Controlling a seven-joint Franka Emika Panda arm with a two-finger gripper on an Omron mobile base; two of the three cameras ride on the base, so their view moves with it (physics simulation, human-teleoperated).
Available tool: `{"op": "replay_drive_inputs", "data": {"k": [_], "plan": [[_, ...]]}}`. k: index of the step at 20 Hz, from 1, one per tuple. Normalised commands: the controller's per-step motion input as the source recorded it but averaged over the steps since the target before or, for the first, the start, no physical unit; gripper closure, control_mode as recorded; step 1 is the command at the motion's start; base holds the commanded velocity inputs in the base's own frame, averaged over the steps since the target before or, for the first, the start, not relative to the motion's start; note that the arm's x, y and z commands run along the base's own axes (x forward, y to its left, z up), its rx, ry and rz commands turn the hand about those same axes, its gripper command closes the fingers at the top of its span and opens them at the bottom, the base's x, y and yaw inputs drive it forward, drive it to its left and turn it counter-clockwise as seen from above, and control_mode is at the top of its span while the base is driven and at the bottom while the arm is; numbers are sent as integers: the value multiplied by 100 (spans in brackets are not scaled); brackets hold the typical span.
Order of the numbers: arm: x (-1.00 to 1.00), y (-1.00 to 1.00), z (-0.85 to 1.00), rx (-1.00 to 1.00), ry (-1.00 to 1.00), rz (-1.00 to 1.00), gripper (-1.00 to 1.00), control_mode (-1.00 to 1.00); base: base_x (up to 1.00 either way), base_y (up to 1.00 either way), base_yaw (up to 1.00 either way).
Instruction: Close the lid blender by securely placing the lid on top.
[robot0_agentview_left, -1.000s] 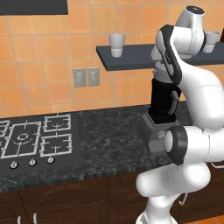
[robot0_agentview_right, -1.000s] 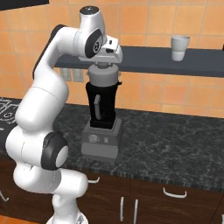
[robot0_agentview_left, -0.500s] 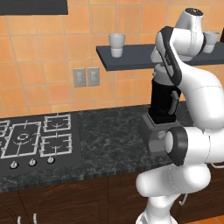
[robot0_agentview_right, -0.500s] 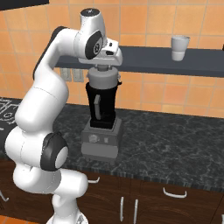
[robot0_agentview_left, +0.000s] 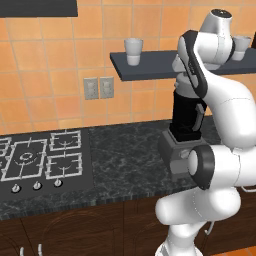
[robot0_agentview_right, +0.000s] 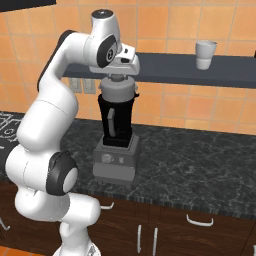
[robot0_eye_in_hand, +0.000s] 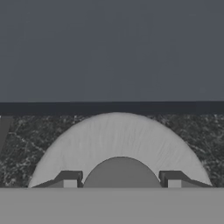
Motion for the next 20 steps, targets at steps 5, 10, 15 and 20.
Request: {"op": "replay_drive_inputs", "data": {"k": [5,10,15,20], "plan": [[-14,0,25,0,4,0,100,-100,0,0,0],[-19,0,29,0,4,0,100,-100,0,0,0],[-13,0,13,0,5,0,100,-100,0,0,0],[0,0,0,0,3,0,100,-100,0,0,0]]}}
